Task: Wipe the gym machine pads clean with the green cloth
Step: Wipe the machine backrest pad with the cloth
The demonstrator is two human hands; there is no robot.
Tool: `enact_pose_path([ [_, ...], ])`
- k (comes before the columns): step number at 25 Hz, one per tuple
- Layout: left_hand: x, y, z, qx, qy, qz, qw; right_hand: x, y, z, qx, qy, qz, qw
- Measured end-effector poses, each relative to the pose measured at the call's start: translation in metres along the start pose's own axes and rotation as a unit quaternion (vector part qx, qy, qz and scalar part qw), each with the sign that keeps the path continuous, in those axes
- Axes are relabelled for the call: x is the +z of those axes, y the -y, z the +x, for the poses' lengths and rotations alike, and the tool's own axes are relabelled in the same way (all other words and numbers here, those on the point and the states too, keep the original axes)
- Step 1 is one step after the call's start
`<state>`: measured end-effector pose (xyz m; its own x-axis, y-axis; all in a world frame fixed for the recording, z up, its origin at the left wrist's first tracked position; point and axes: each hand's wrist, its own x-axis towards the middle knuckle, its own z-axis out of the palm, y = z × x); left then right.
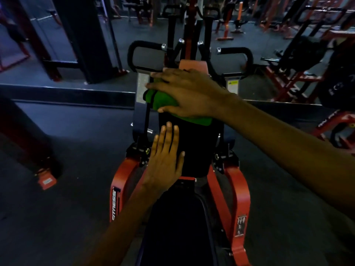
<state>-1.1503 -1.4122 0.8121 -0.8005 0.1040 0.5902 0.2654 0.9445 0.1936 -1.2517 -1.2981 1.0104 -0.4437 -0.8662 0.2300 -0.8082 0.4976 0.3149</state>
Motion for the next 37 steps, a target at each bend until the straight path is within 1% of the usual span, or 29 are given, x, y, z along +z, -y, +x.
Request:
enact_pose_path([
  [4,0.001,-0.006,-0.004,-0.015,0.018,0.006,1.0,-0.002,-0.012,-0.021,-0.034,-0.034,0.007,0.999],
  [7,0.008,-0.007,-0.013,-0.016,0.028,0.028,0.999,-0.003,-0.007,-0.005,-0.041,-0.006,0.006,0.999],
  [11,0.021,-0.007,-0.026,-0.022,0.037,0.02,0.999,-0.001,0.02,0.025,-0.063,0.04,-0.112,0.991],
  [15,0.023,-0.009,-0.027,-0.025,0.035,0.008,0.999,0.001,0.033,0.017,-0.126,0.029,-0.175,0.976],
  [19,0.027,-0.011,-0.038,-0.027,0.051,0.008,0.998,0.007,0.048,0.032,-0.09,0.086,-0.239,0.963],
  [21,0.029,-0.011,-0.047,-0.028,0.061,0.008,0.998,0.021,0.07,0.039,-0.108,0.095,-0.266,0.953],
  [24,0.033,-0.009,-0.053,-0.026,0.067,0.009,0.997,0.042,0.087,0.035,-0.115,0.149,-0.259,0.947],
  [26,0.033,-0.006,-0.053,-0.025,0.075,0.004,0.997,0.041,0.083,0.032,-0.127,0.134,-0.239,0.953],
  [29,0.031,0.001,-0.055,-0.014,0.083,0.004,0.996,0.029,0.065,0.027,-0.13,0.146,-0.216,0.957],
  [33,0.034,0.011,-0.056,0.001,0.092,-0.005,0.996,0.022,0.088,0.04,-0.067,0.168,-0.272,0.945],
  [36,0.035,0.012,-0.057,0.004,0.097,-0.01,0.995,0.03,0.111,0.054,-0.045,0.247,-0.264,0.931],
  [37,0.035,0.013,-0.058,0.005,0.095,-0.011,0.995,0.03,0.111,0.055,-0.045,0.254,-0.254,0.932],
])
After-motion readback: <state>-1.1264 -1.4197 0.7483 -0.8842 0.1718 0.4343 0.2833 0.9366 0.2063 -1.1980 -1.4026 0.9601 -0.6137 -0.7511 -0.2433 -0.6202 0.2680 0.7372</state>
